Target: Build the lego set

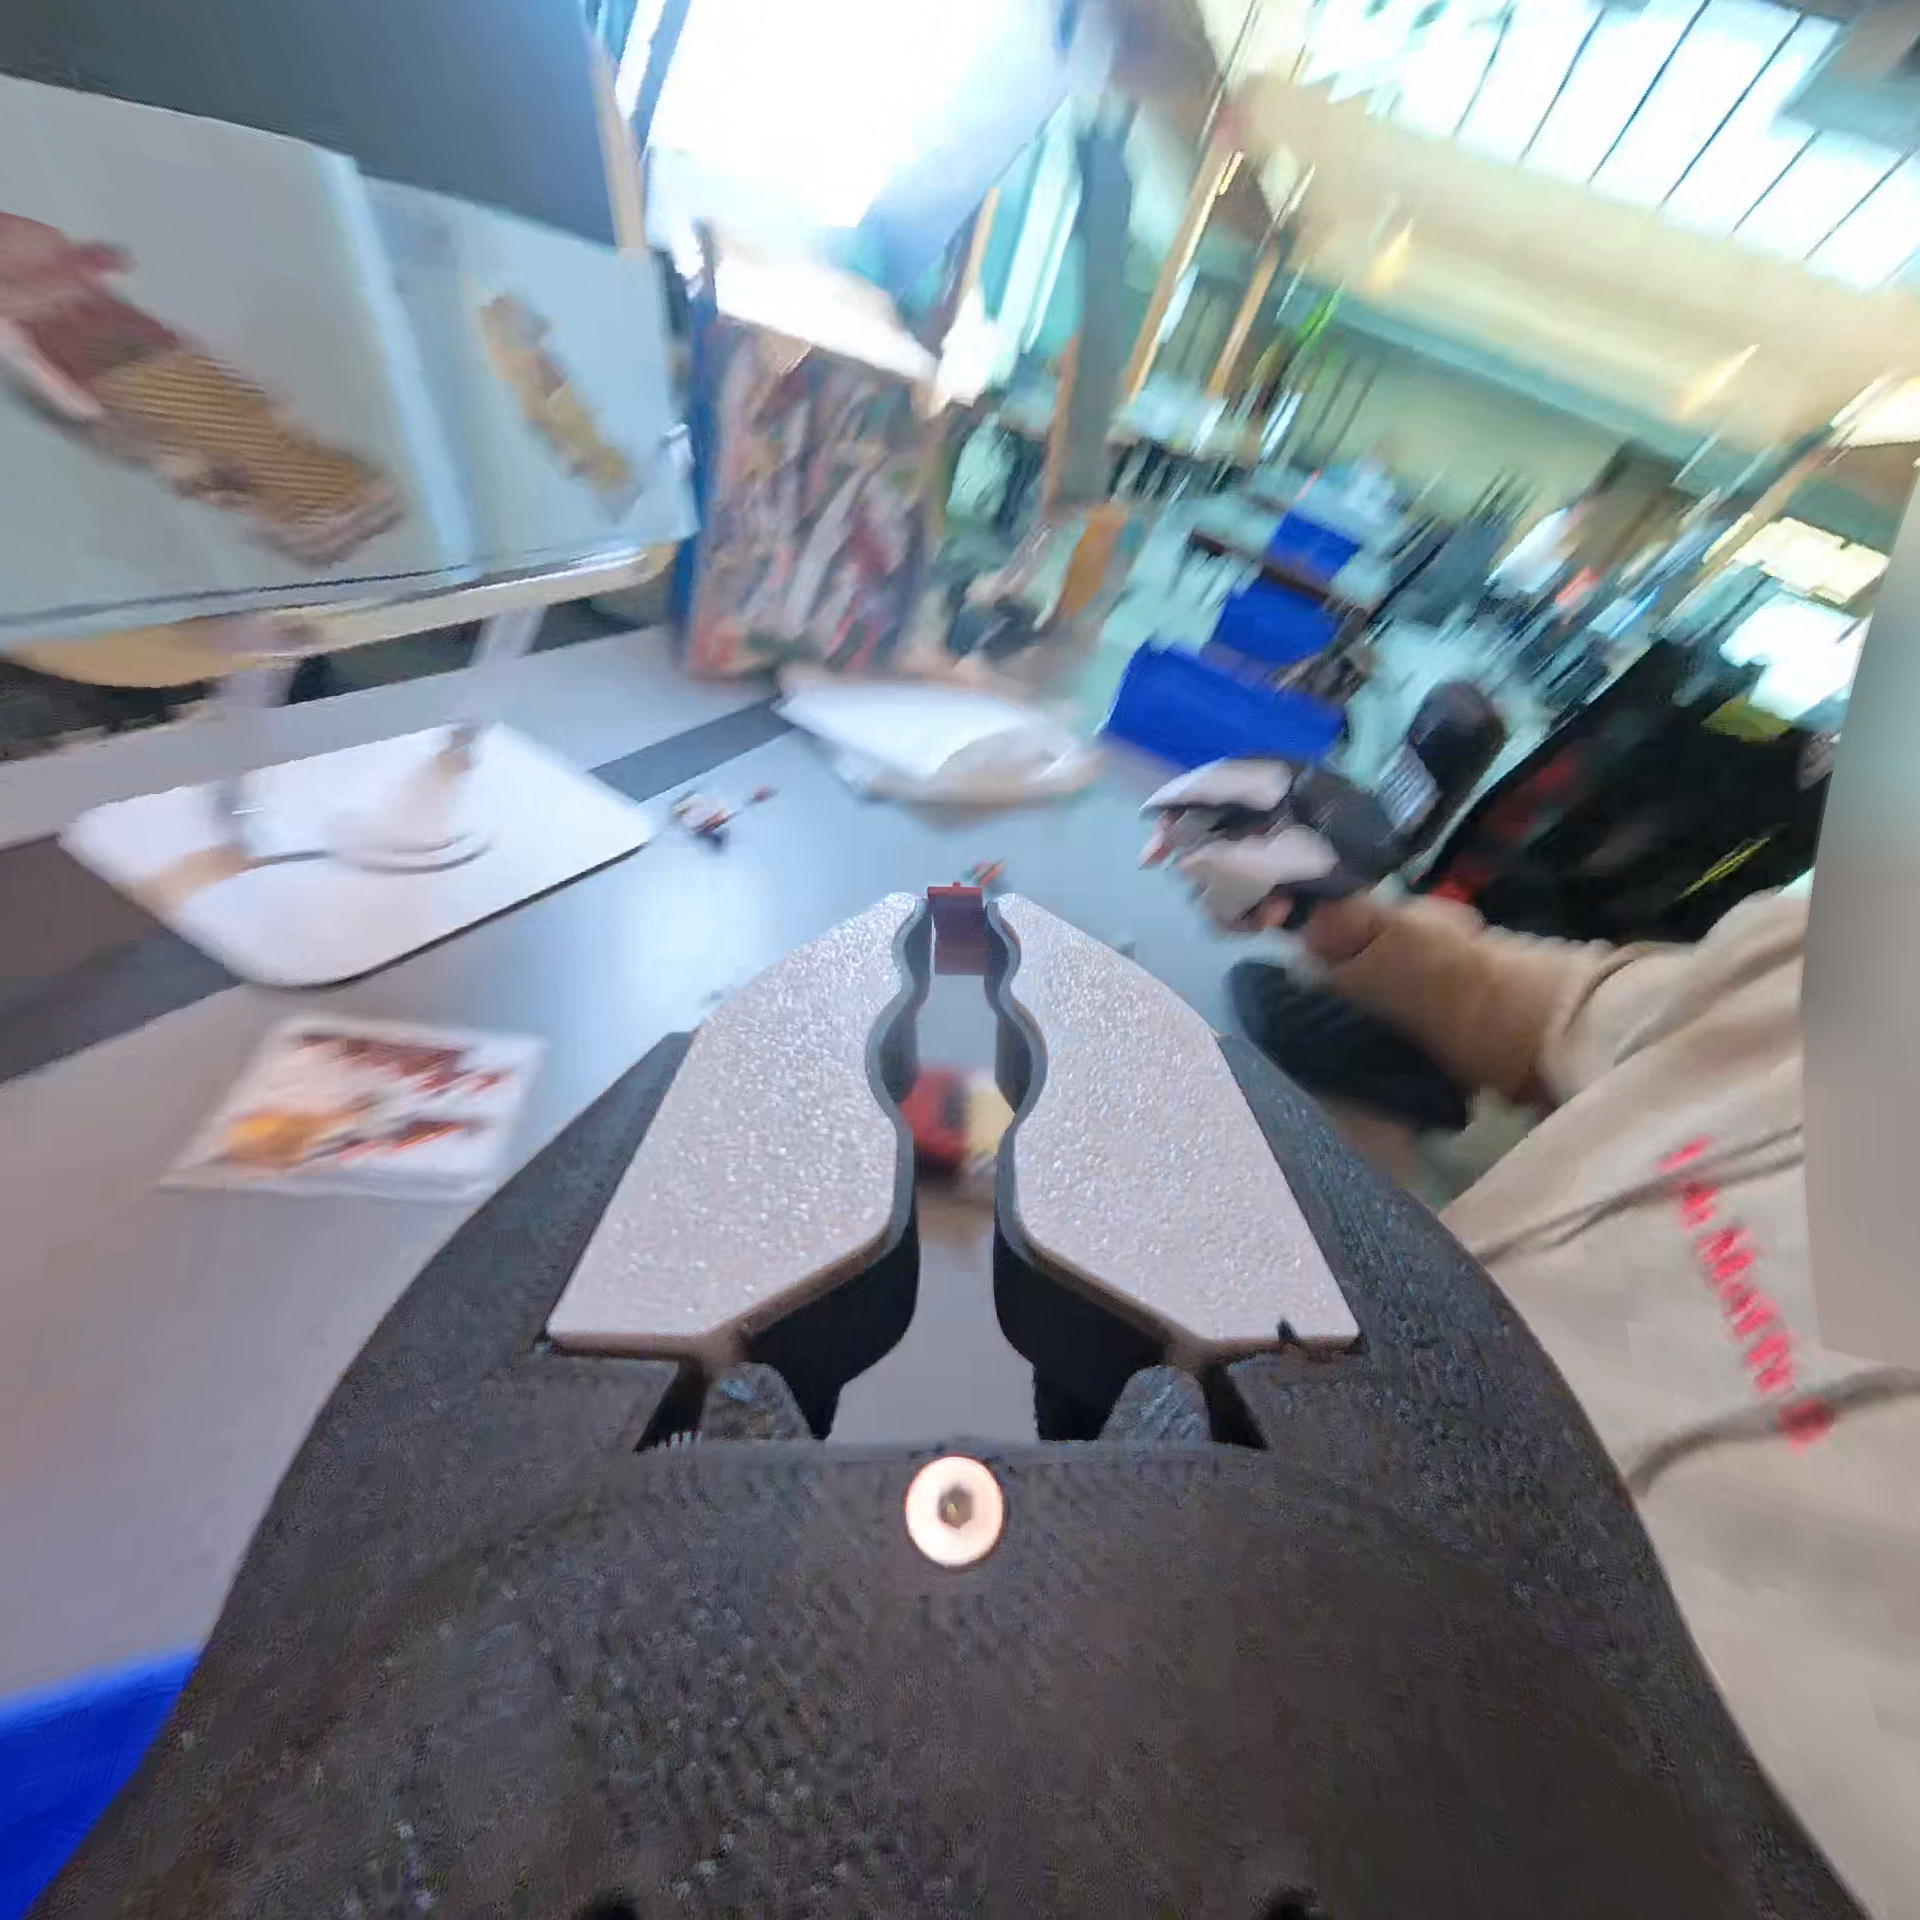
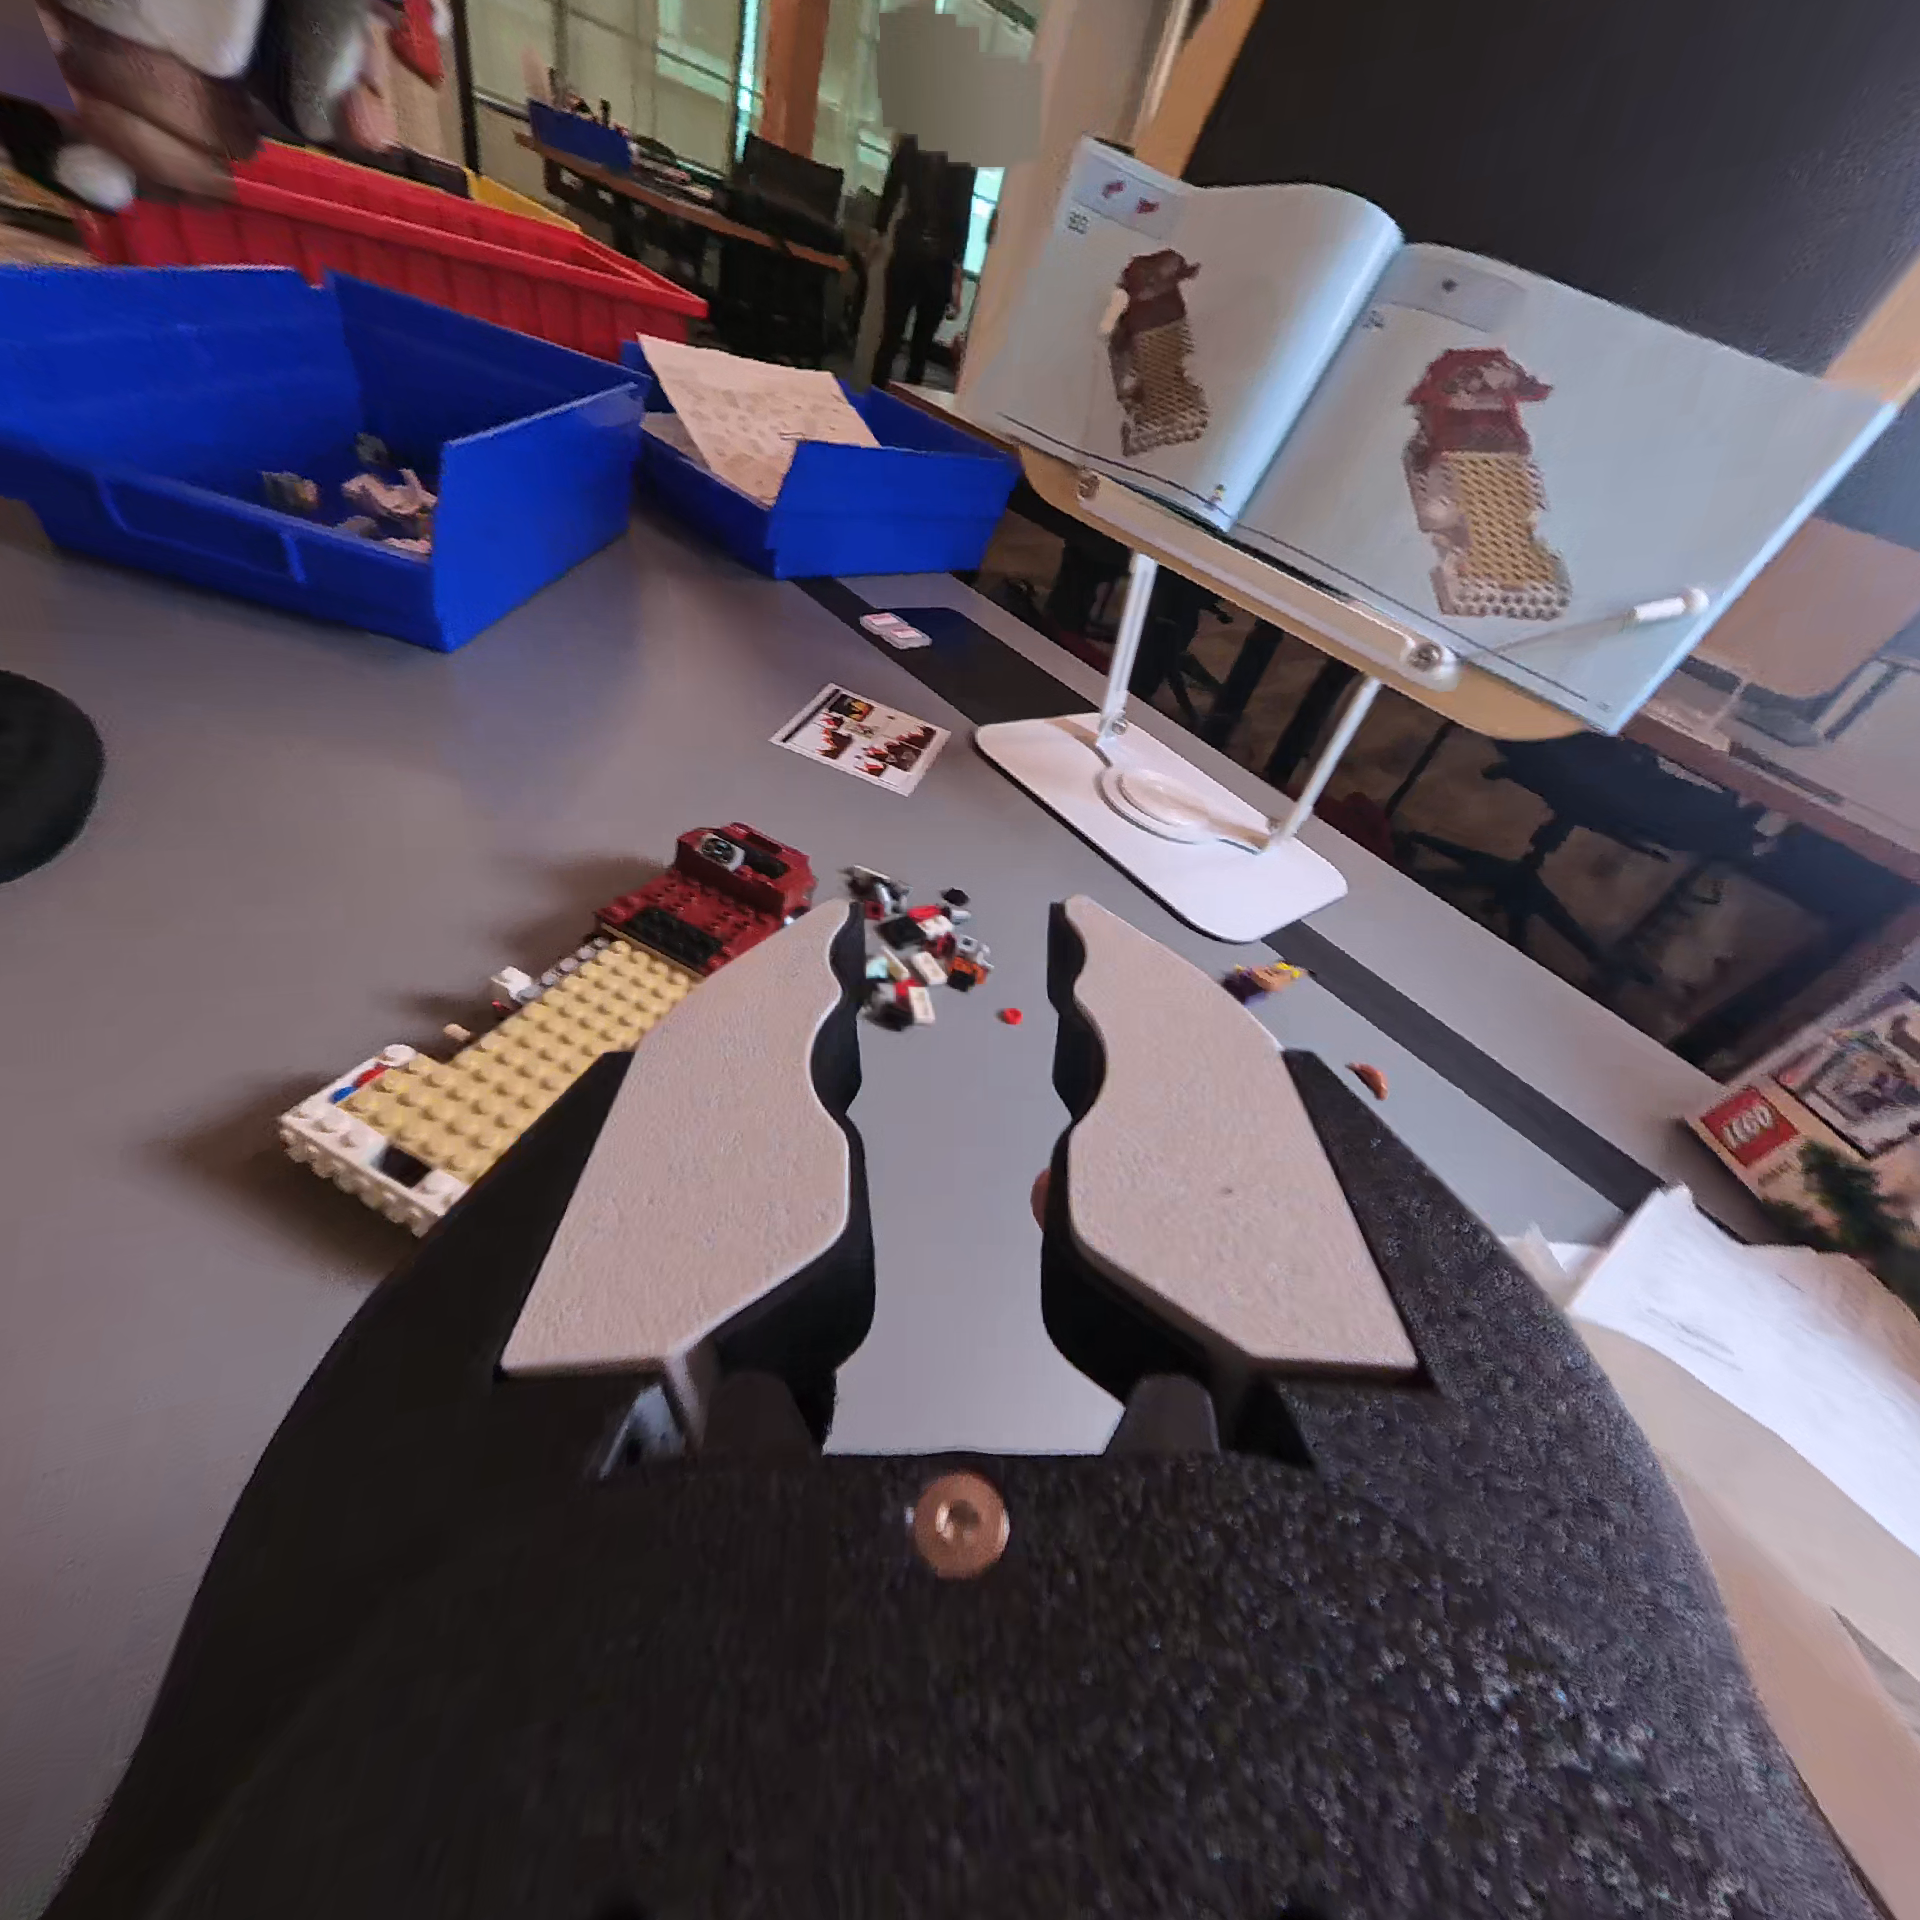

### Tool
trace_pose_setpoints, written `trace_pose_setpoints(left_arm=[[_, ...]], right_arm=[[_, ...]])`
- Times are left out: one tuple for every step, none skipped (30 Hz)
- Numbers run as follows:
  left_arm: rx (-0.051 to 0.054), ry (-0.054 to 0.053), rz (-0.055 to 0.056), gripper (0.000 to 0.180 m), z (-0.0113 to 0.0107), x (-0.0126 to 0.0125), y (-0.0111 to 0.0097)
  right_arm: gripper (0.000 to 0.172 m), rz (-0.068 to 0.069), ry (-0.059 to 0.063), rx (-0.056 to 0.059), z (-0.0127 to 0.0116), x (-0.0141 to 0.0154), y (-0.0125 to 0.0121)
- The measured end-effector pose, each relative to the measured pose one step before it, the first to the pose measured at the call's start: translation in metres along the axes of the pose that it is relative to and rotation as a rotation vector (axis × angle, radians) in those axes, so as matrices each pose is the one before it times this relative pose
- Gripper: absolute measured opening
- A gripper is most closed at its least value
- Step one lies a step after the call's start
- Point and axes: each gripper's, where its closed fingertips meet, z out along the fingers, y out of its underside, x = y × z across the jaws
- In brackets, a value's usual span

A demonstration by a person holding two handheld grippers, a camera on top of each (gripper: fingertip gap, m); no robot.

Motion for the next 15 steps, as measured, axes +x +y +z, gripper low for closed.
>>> trace_pose_setpoints(left_arm=[[0.0649,0.0427,-0.0628,0.009,0.01605,0.01346,0.00247],[0.0484,0.0366,-0.0586,0.009,0.01613,0.00978,0.00627],[0.0371,0.0234,-0.0489,0.009,0.01597,0.00627,0.00849],[0.0339,0.0197,-0.0438,0.009,0.0157,0.00479,0.00905],[0.0253,0.0218,-0.0521,0.009,0.01555,0.00457,0.00962],[0.0156,0.0298,-0.054,0.009,0.01499,0.00533,0.00972],[0.0162,0.0316,-0.0468,0.01,0.01398,0.00526,0.00832],[0.0069,0.0251,-0.0383,0.009,0.01262,0.00426,0.00837],[-0.0042,0.017,-0.0269,0.009,0.01113,0.0031,0.00851],[-0.0072,0.0051,-0.0144,0.009,0.00894,0.0017,0.0082],[-0.0112,-0.0076,-0.0061,0.01,0.00671,0.00016,0.00778],[-0.0078,-0.0089,-0.003,0.009,0.00444,0.00004,0.00619],[-0.002,-0.0015,-0.0079,0.009,0.00259,0.00086,0.0043],[-0.0035,0.0098,-0.0162,0.01,0.00173,0.00223,0.00331],[-0.009,0.0031,-0.01,0.01,0.00132,0.00094,0.00337]], right_arm=[[0.033,-0.0146,-0.0253,0.0143,0.00326,-0.00947,-0.00725],[0.032,-0.015,-0.0224,0.0184,0.00369,-0.00951,-0.00866],[0.032,-0.0154,-0.0164,0.0223,0.00421,-0.0091,-0.01036],[0.03,-0.0175,-0.0079,0.0255,0.00429,-0.00819,-0.01151],[0.029,-0.0186,-0.0029,0.0248,0.00445,-0.00731,-0.01171],[0.028,-0.0188,0.0012,0.0187,0.00443,-0.00624,-0.01056],[0.027,-0.0205,0.0086,0.0099,0.00428,-0.00442,-0.00831],[0.027,-0.0235,0.0114,0.0031,0.0038,-0.00306,-0.00553],[0.028,-0.0217,0.0133,-0.0048,0.0031,-0.00187,-0.00277],[0.028,-0.0157,0.0184,-0.0032,0.0017,-0.00058,-0.0017],[0.028,-0.0127,0.0211,0.005,-0.00005,0.00036,-0.00196],[0.027,-0.0162,0.0207,-0.0002,-0.00091,0.00064,-0.00086],[0.025,-0.022,0.0178,-0.0101,-0.00098,0.00067,0.00125],[0.022,-0.0188,0.0101,-0.0153,-0.00078,0.00009,0.00258],[0.019,-0.0071,0.0056,-0.0052,-0.00093,-0.00004,0.00166]])
